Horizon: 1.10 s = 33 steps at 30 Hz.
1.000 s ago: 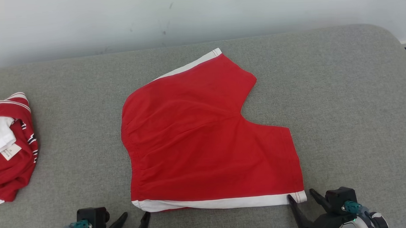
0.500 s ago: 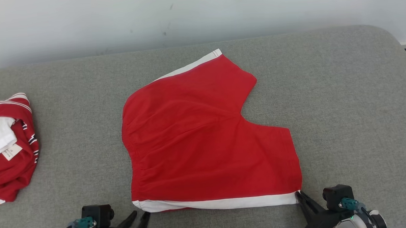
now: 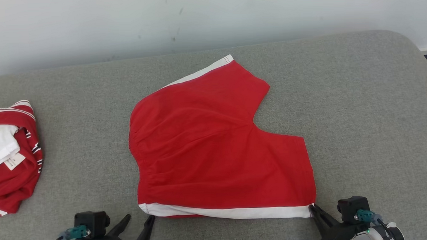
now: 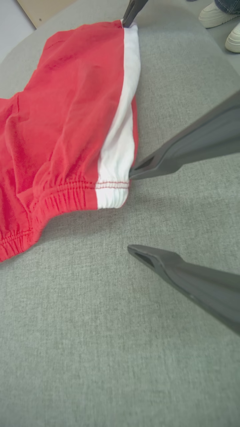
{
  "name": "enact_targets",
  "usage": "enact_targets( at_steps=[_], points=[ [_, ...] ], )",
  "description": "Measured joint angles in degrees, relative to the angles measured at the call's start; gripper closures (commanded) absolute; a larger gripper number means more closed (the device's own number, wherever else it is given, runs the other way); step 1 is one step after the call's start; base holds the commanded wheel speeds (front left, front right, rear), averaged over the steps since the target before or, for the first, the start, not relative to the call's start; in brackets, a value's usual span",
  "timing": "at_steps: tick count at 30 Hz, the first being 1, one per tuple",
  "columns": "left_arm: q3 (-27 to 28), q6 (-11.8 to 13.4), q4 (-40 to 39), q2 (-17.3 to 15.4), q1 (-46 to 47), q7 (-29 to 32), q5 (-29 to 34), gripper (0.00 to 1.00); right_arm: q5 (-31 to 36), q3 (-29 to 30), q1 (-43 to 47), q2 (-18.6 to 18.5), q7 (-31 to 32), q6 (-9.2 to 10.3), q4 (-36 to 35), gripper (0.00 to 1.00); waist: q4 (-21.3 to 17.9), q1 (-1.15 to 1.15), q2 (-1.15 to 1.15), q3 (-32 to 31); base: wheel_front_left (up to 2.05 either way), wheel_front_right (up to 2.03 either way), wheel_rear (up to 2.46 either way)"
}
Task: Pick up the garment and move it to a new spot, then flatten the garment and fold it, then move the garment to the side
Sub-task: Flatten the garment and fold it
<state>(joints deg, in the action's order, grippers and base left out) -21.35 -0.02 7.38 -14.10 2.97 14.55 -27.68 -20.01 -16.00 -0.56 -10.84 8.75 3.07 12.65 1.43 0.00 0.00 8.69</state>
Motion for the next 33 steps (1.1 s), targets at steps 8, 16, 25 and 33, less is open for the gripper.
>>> enact_targets(
  at_steps=[8,16,25,33],
  points=[
    [-0.1,-1.1,-3.4,-2.8,-1.7,2.0,0.0,0.0,-0.2,0.1,0.1,0.0,0.3,-0.03,-0.1,1.0,-0.1,-0.01,0.0,0.0,0.0,0.0,0.0],
    [-1.5,-1.9,-4.3,-1.7,0.8,3.1,-0.2,0.0,-0.2,-0.3,-0.1,0.0,0.4,-0.05,-0.3,1.0,0.0,-0.01,0.0,0.6,0.0,0.0,0.0],
    [-1.5,-1.5,-3.1,-1.7,1.0,4.6,-0.2,0.01,-0.2,-0.5,-0.8,0.2,0.4,-0.12,-0.3,1.0,-0.8,0.0,0.0,1.1,0.0,0.0,0.0],
    [-1.4,-1.5,-3.6,-1.7,1.0,5.1,-1.8,1.0,-0.2,-0.2,-0.8,0.2,0.3,-0.12,-0.4,1.0,-0.8,-0.01,0.0,1.4,0.0,0.0,0.0]
  ],
)
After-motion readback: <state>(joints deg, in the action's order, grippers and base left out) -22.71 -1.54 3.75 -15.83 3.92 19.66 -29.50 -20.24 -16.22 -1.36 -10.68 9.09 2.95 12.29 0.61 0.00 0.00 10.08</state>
